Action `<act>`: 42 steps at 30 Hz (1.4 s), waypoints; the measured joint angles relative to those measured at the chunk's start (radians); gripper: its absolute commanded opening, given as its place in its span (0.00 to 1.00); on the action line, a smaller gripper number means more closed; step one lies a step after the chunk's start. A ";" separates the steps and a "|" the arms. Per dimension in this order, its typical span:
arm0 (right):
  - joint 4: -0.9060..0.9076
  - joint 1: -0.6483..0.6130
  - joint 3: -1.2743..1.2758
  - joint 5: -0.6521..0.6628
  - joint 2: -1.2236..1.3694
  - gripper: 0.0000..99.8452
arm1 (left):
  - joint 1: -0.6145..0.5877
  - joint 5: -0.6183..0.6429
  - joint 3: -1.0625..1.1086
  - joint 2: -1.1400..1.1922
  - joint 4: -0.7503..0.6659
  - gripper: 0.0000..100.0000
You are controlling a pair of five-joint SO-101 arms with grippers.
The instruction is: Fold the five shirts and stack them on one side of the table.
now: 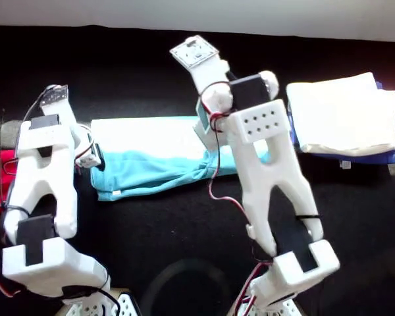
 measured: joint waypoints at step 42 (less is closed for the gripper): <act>0.000 0.230 0.520 0.100 -0.559 0.20 | 0.061 0.038 -0.460 0.473 0.190 0.17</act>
